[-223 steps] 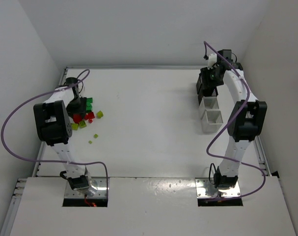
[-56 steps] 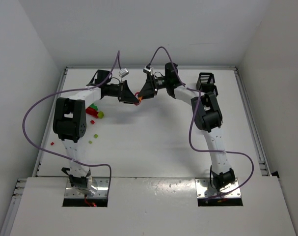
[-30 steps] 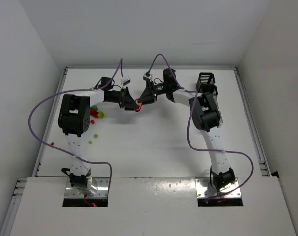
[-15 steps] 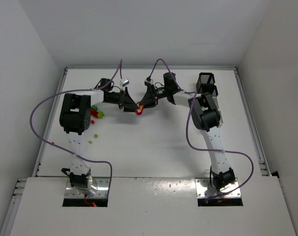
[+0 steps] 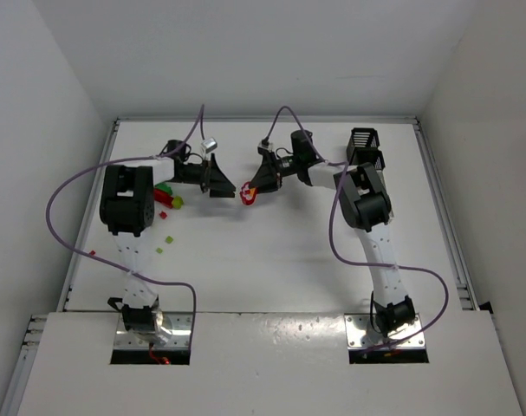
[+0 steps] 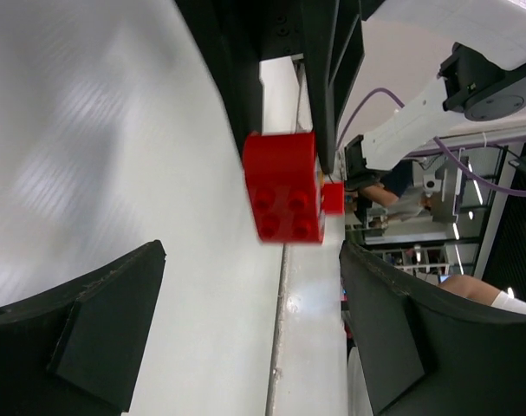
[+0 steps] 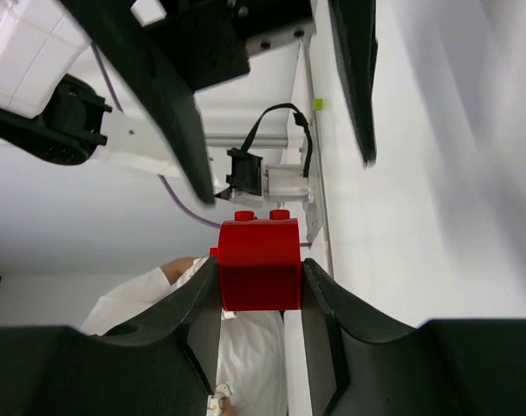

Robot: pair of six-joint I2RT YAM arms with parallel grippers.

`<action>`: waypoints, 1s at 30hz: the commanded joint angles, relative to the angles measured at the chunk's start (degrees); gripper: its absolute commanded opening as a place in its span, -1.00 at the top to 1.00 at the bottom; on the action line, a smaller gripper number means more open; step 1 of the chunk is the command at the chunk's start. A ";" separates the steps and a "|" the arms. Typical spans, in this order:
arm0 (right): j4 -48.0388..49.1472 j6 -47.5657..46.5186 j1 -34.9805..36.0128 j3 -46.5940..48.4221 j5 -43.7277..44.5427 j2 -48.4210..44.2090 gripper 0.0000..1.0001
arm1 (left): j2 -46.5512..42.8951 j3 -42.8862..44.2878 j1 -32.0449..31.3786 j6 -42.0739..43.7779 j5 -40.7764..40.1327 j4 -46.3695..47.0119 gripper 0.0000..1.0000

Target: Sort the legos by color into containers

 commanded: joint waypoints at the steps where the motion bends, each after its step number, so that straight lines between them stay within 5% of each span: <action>1: 1.76 0.36 -2.11 -1.99 -2.29 -6.60 1.00 | -3.96 0.60 2.76 6.37 0.63 -4.21 -0.76; 30: -3.59 -0.79 -25.58 -14.48 0.25 -25.59 1.00 | -0.01 8.42 -1.10 9.54 -3.16 -7.29 -0.76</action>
